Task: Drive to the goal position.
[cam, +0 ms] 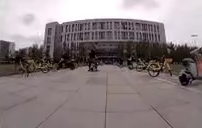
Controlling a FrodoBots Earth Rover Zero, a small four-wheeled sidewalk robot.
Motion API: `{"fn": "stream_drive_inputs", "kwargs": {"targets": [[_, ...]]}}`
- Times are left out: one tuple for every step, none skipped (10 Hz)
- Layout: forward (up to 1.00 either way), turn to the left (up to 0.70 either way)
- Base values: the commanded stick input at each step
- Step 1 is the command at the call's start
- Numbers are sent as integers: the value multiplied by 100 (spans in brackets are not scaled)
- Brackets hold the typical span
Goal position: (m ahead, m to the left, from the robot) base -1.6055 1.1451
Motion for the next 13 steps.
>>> {"fn": "stream_drive_inputs", "kwargs": {"targets": [[60, 1], [60, 1], [60, 1], [60, 1], [60, 1], [60, 1], [60, 1], [60, 1], [60, 1], [60, 1], [60, 1], [60, 1], [60, 1]]}}
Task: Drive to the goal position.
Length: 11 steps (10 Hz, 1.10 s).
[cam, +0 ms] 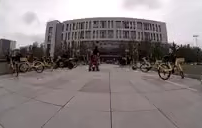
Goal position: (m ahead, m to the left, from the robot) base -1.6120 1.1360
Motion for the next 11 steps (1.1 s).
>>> {"fn": "stream_drive_inputs", "kwargs": {"targets": [[60, 1], [60, 1], [60, 1], [60, 1], [60, 1], [60, 1], [60, 1], [60, 1], [60, 1], [60, -4], [60, -14]]}}
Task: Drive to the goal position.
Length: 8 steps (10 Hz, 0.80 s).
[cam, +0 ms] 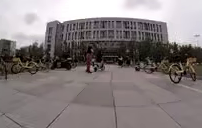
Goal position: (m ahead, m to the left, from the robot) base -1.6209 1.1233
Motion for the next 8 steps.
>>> {"fn": "stream_drive_inputs", "kwargs": {"targets": [[60, -14], [60, -14], [60, -14], [60, -14], [60, -14], [60, -14], [60, -14], [60, -14]]}}
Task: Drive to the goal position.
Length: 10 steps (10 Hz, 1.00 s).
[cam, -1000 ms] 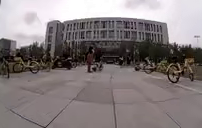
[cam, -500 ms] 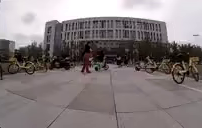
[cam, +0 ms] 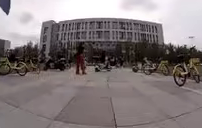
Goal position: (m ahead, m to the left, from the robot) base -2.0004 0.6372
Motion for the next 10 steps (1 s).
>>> {"fn": "stream_drive_inputs", "kwargs": {"targets": [[60, -14], [60, -14], [60, -14], [60, -14], [60, -13], [60, -12], [60, -10], [60, -7], [60, -3], [60, 1]]}}
